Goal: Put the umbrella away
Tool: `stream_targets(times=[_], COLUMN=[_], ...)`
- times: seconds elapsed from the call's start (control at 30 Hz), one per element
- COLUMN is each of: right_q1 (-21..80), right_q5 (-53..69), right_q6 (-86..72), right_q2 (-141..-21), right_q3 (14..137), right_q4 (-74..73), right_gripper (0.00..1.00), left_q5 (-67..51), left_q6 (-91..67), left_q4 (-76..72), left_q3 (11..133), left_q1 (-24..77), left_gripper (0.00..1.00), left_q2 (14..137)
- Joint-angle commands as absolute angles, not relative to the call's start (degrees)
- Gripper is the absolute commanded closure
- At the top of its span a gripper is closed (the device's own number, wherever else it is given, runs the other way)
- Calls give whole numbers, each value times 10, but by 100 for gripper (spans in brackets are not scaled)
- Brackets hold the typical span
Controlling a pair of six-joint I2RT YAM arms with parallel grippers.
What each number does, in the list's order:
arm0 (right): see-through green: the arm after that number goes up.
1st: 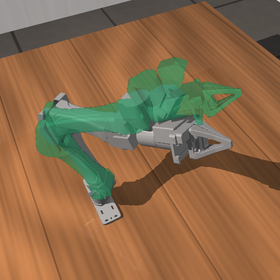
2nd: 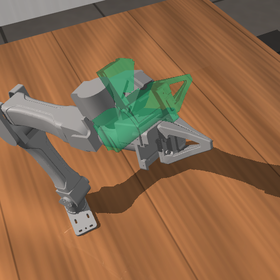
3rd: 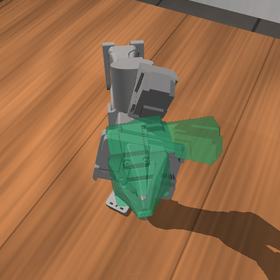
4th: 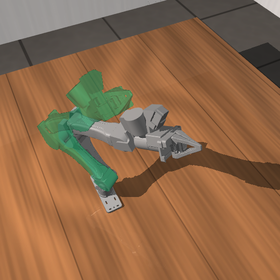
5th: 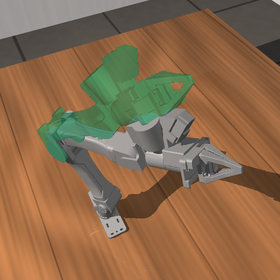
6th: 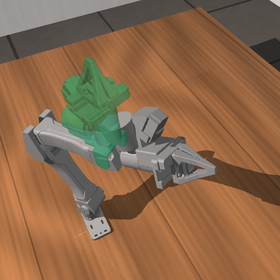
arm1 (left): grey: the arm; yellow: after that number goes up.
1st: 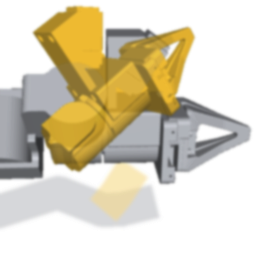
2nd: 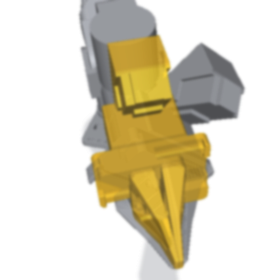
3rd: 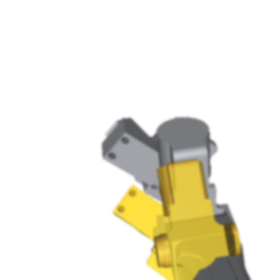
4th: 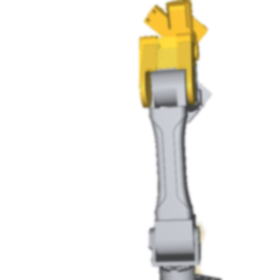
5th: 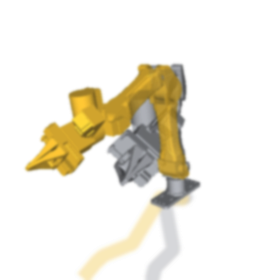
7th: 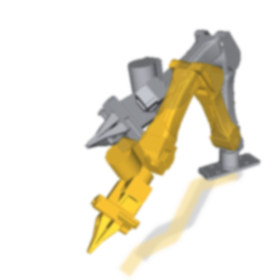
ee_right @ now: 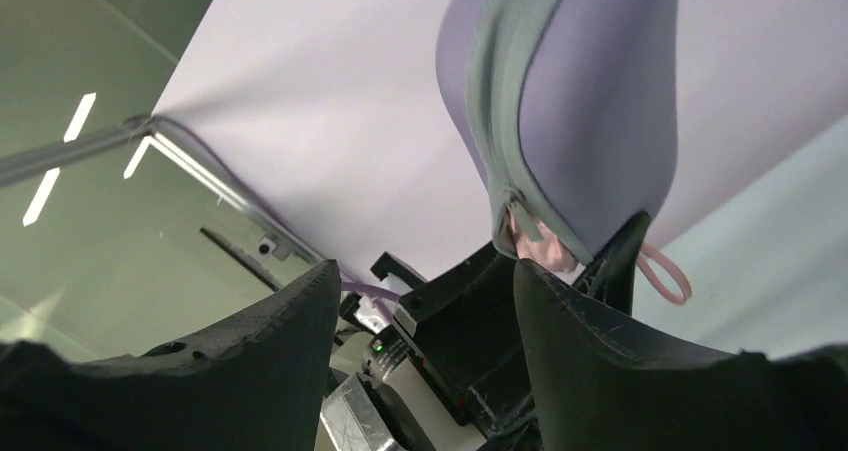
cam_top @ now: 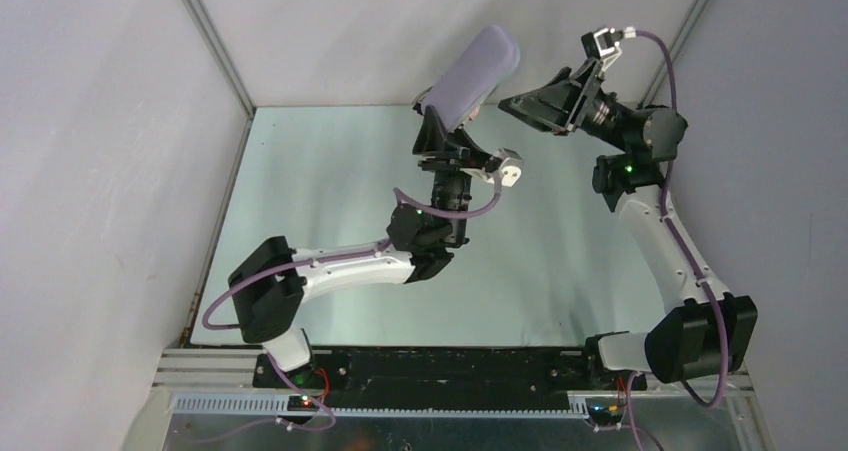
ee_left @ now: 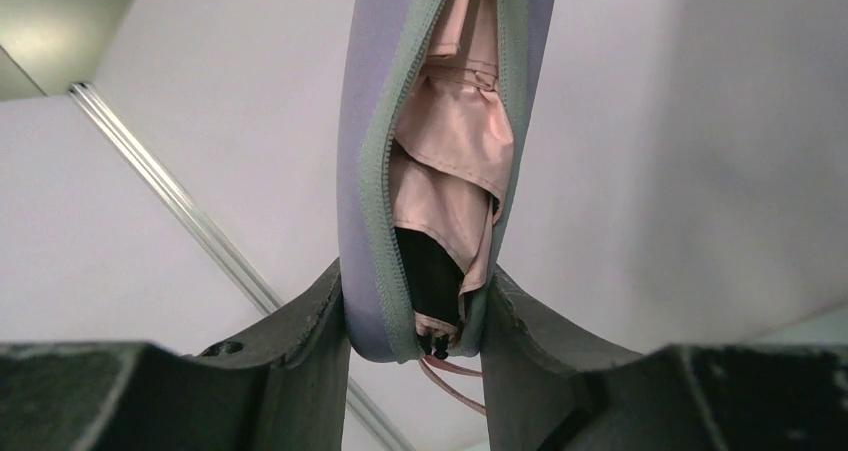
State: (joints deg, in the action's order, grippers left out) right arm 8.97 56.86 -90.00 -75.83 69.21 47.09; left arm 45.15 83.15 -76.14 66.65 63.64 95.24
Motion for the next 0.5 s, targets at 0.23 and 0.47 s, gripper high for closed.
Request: stream_targets(times=[0.23,0.47], right_q1=[115,115], right_q5=[635,644], right_q6=[-1053,-1063], right_q2=[-835,-832], right_q3=[802,778], right_q4=[647,665], right_gripper=[33,34], left_q5=[329,321], left_q6=[921,953], left_q4=[-877,-877], left_q3=[673,686], left_q1=[662,666], left_gripper=[100,100], left_q2=[896,902])
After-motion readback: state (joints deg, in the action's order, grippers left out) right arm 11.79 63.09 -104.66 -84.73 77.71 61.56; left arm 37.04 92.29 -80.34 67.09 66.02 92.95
